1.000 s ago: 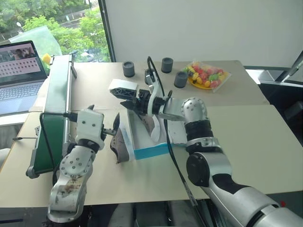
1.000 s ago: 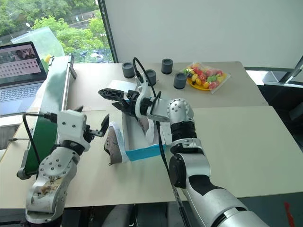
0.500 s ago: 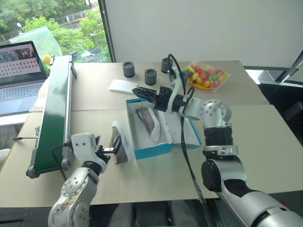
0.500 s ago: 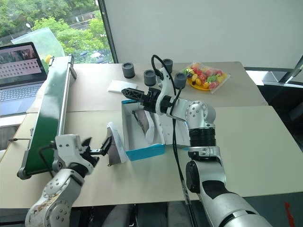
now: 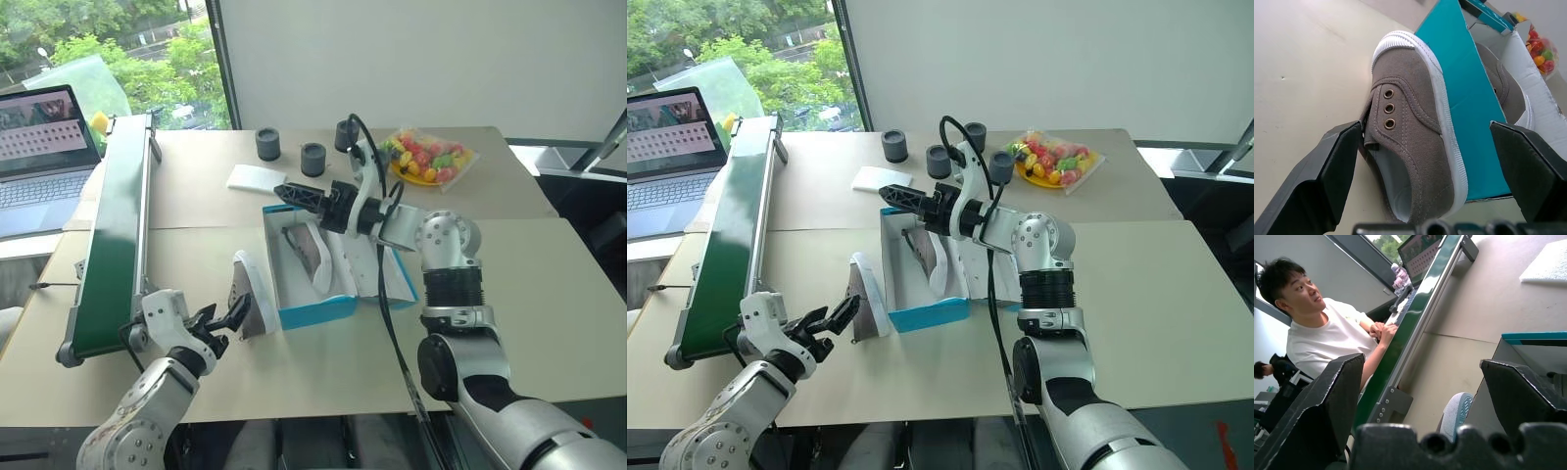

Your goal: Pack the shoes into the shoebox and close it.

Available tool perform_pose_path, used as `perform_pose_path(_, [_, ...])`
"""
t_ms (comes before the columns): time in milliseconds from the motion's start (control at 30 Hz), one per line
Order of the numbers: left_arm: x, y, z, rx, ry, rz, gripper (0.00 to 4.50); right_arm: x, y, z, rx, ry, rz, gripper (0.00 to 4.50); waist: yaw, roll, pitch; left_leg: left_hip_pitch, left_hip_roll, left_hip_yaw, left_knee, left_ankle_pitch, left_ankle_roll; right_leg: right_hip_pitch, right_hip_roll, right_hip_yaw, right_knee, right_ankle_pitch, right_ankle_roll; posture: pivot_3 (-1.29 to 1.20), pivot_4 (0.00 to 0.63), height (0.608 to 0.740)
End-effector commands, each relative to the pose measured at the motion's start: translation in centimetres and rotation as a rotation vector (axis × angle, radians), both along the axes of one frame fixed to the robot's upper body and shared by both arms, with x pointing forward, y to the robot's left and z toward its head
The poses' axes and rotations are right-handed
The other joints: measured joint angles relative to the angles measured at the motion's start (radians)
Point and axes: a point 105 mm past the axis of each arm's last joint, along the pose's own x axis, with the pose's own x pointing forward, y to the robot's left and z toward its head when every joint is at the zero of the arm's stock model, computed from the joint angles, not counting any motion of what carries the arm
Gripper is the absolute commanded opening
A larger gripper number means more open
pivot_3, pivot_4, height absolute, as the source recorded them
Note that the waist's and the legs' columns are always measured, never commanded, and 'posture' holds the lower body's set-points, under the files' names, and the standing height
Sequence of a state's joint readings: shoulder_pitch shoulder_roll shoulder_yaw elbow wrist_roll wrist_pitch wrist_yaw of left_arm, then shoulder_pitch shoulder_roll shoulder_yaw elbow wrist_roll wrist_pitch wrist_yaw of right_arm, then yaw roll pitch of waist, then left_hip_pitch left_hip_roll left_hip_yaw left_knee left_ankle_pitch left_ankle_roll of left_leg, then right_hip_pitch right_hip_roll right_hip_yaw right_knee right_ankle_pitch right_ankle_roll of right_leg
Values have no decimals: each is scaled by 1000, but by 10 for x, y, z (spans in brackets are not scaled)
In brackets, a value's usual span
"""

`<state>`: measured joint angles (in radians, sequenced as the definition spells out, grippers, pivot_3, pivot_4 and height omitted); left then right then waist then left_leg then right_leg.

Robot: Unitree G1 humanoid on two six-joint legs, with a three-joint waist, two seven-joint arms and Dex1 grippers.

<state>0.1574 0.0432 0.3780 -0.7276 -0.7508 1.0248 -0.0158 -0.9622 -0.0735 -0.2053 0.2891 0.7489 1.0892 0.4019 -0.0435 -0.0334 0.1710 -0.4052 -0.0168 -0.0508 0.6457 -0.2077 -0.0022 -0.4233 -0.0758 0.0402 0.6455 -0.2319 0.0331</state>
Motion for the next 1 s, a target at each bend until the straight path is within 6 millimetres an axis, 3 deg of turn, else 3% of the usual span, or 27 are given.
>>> perform_pose_path(33, [-3, -9, -12, 7, 74, -45, 4482, -2, -3, 15, 24, -61, -8, 4500, 0, 0, 0, 0, 0, 0, 0, 0, 0, 0, 0, 0, 0, 0, 0, 0, 150, 726])
perform_pose_path(233, [2, -10, -22, 24, 124, -39, 4482, -1, -6, 15, 26, -59, -22, 4500, 1, 0, 0, 0, 0, 0, 0, 0, 0, 0, 0, 0, 0, 0, 0, 0, 150, 726])
perform_pose_path(467, [18, -26, -10, -7, 77, -82, 4482, -1, -6, 15, 23, -62, -29, 4500, 2, 0, 0, 0, 0, 0, 0, 0, 0, 0, 0, 0, 0, 0, 0, 0, 150, 726])
perform_pose_path(600, [18, -31, -9, -23, 68, -94, 3404, 0, -8, 17, 28, -66, -38, 4500, 2, 0, 0, -1, 0, 0, 0, 0, 0, 0, -1, 0, 0, 0, 0, 0, 150, 726])
perform_pose_path(900, [17, -28, -13, -7, 88, -88, 55, 1, -8, 17, 35, -62, -44, 4500, 1, 0, 0, 0, 0, 0, 0, 0, 0, 0, 0, 0, 0, 0, 0, 0, 150, 726])
perform_pose_path(1000, [18, -25, -13, 4, 89, -71, 55, 1, -7, 16, 34, -59, -45, 4500, 0, 0, 0, 0, 0, 0, 0, 0, 0, 0, 0, 0, 0, 0, 0, 0, 150, 726])
